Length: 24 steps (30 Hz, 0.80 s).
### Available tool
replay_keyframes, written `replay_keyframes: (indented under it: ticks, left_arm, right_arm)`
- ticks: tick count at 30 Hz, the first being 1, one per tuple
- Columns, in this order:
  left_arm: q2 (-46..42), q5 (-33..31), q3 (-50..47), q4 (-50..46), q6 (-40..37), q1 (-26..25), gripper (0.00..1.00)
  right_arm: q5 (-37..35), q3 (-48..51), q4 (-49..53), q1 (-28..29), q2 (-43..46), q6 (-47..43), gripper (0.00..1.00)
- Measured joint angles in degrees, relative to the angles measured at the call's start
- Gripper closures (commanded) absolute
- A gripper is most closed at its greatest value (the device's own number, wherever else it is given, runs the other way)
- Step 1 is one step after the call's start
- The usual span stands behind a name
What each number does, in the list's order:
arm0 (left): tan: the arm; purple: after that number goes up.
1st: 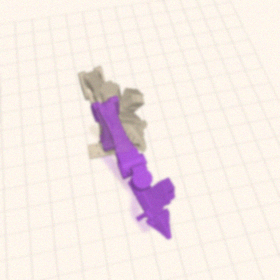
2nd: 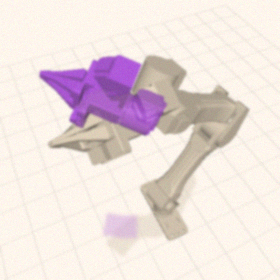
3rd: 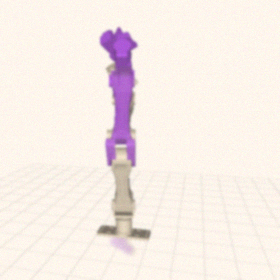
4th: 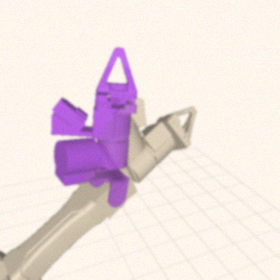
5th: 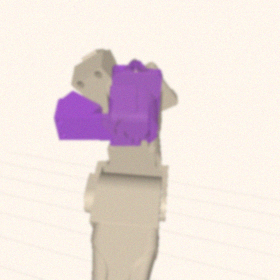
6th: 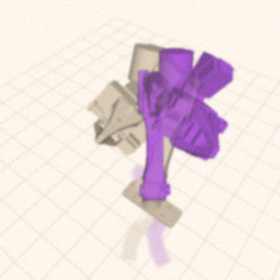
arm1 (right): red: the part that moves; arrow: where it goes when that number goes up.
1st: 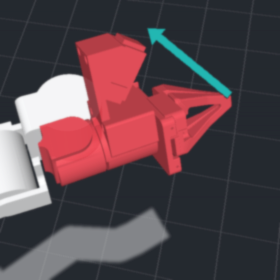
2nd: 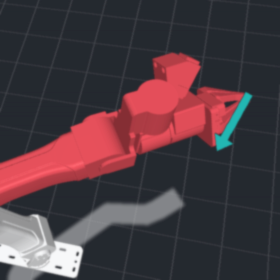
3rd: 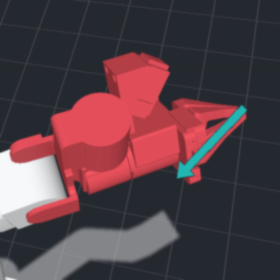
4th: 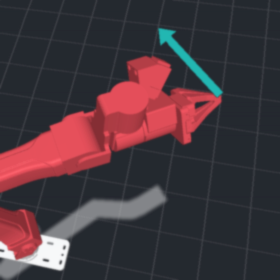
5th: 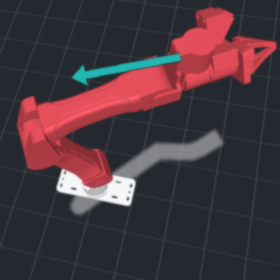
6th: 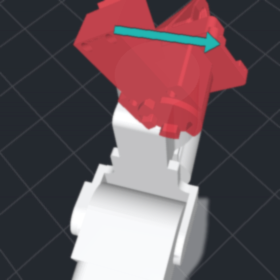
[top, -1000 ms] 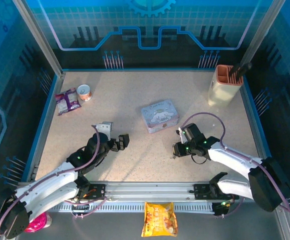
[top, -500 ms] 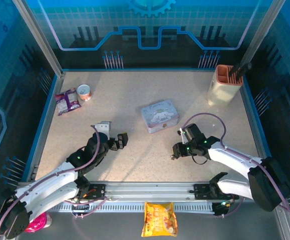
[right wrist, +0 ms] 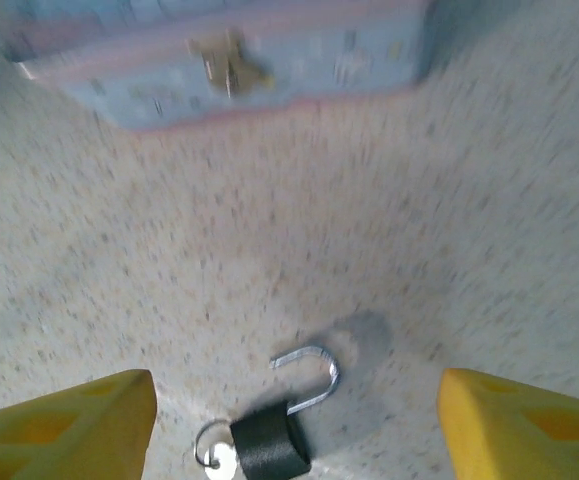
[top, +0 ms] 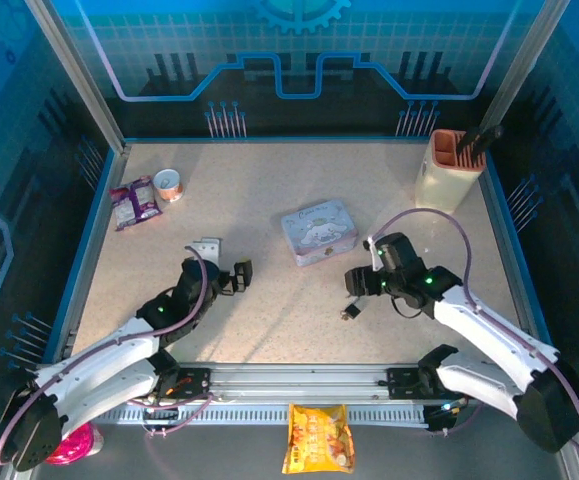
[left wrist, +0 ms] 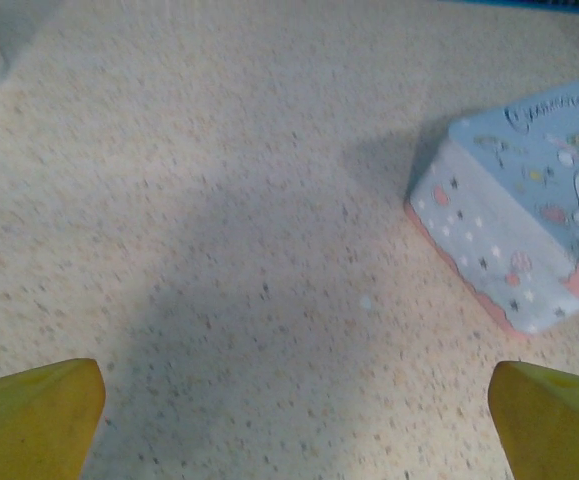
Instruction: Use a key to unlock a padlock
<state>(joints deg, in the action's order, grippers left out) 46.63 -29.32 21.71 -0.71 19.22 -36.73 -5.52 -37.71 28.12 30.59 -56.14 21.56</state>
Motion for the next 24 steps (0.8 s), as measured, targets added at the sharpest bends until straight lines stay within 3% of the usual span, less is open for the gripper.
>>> replay_keyframes:
  ticks: [7, 12, 17, 24]
  left_arm:
    - [2.32, -12.57, 4.79, 3.63, -5.75, 1.90, 0.01]
    - [5.09, -20.79, 5.51, 5.22, -6.34, 8.83, 0.01]
    - [8.24, -23.45, 5.35, 8.83, -8.46, 12.94, 0.01]
    - [15.15, -20.81, -5.27, 31.45, -20.00, 15.74, 0.01]
  right_arm:
    - [-10.71, -5.49, -3.43, -0.74, 5.86, -8.09, 0.00]
    - [-16.00, -3.76, -10.29, -1.51, 7.96, -14.56, 0.00]
    - [-19.50, 1.09, -17.27, -2.43, 8.35, -20.50, 0.00]
    - [-20.83, 13.75, -31.69, -4.96, 10.54, -26.23, 0.00]
